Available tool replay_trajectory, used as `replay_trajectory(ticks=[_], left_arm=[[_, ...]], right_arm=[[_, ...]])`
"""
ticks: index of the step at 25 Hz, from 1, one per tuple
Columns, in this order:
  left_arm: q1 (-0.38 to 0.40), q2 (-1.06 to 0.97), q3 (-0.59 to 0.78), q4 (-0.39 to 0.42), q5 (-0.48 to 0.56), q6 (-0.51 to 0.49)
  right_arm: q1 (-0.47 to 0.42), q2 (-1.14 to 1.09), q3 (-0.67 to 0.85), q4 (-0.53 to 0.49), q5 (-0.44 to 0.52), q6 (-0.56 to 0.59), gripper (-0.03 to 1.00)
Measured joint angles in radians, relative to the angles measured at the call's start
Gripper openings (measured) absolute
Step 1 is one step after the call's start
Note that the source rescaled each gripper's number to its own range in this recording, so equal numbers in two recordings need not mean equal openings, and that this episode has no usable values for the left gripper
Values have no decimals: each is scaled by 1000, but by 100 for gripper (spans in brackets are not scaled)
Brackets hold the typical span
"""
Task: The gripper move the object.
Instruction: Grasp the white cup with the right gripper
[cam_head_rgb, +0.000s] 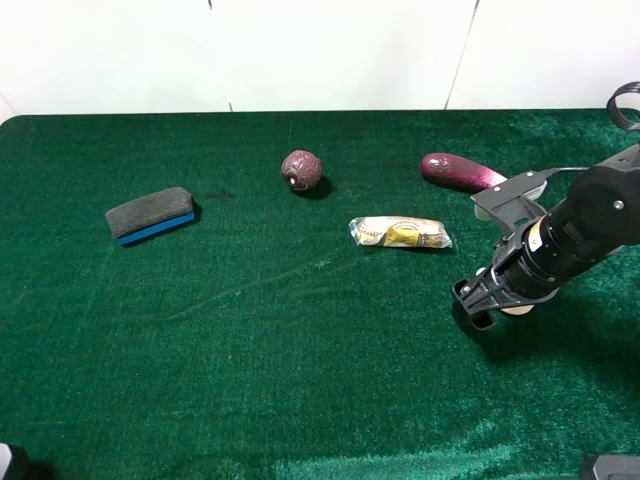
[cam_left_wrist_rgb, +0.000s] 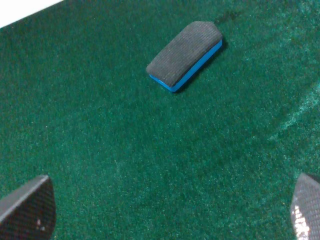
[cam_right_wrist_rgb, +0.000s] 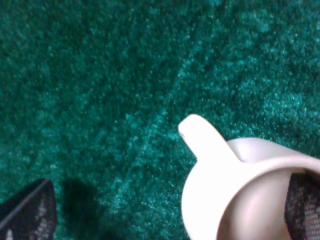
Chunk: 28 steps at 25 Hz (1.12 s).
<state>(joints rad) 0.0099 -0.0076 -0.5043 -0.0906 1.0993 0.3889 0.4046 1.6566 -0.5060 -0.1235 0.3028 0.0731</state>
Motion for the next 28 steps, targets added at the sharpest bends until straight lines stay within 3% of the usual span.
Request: replay_trajectory(ticks=[11,17,22,28], left_arm=[[0,0,0,0,0,0],[0,0,0,0,0,0],[0,0,0,0,0,0],[0,0,0,0,0,0]], right_arm=[[0,2,0,26,7,0,99],[0,2,0,34,20,0,69],[0,2,0,36,28,0,50],[0,2,0,37,30,0,15]])
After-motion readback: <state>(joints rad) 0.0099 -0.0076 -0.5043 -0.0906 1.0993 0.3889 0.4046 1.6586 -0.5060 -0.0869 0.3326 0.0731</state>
